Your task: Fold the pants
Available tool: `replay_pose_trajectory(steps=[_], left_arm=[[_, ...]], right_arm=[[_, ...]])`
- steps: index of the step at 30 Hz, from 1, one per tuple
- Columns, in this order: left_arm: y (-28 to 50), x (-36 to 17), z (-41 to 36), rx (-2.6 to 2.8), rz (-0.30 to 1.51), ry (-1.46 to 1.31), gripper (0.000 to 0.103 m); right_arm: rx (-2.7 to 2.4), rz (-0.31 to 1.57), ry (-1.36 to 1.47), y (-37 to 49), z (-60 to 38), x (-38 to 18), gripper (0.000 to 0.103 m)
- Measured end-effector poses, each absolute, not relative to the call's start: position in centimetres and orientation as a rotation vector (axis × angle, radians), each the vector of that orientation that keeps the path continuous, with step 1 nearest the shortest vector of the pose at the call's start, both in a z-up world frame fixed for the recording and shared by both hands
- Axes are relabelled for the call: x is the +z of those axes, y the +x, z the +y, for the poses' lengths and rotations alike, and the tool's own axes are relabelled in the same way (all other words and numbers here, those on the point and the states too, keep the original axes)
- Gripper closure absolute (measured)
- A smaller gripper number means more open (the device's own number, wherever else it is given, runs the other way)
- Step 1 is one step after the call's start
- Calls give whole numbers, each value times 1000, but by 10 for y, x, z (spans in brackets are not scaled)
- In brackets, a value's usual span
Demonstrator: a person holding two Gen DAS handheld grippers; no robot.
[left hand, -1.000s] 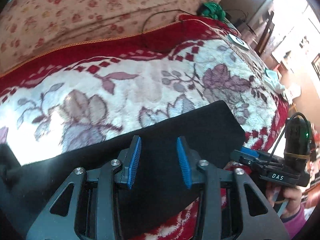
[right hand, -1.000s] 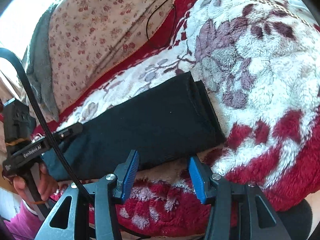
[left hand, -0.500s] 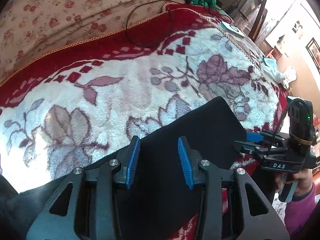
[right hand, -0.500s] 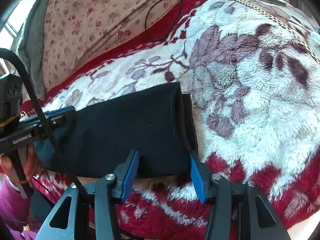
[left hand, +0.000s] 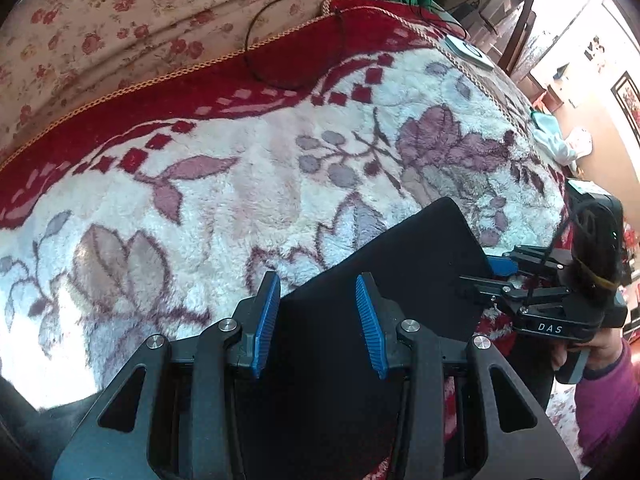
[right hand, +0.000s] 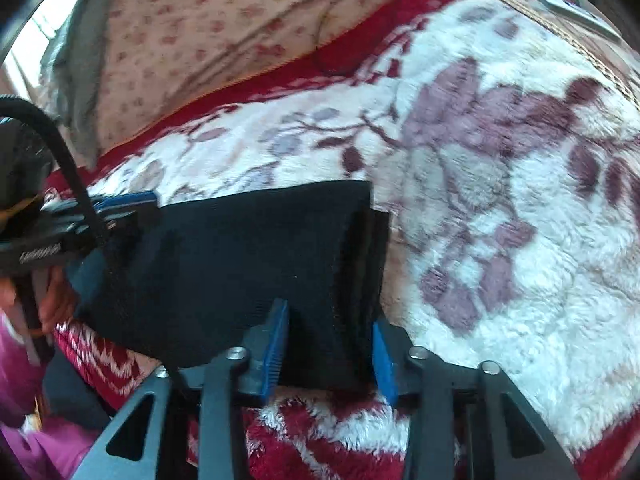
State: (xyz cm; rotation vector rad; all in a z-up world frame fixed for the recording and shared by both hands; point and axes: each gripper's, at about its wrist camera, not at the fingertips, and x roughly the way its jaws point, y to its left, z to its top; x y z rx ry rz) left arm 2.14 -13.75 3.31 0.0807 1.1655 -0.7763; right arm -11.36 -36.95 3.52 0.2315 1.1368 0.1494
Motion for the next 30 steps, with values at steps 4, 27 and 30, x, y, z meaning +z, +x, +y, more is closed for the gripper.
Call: replay_pose_trajectory(steps=[4,27,30], left_arm=[[28,33,-150,-854,1170,111,64],[21,18,-239,-1317,1175,463,67],[10,21,-243,-1292,1108,509,87]], right_arm=[[167,1046,251,-133,-375,48,90],[192,881,231,-164,-379,70,91],[191,885,266,-162,-383,68,92]])
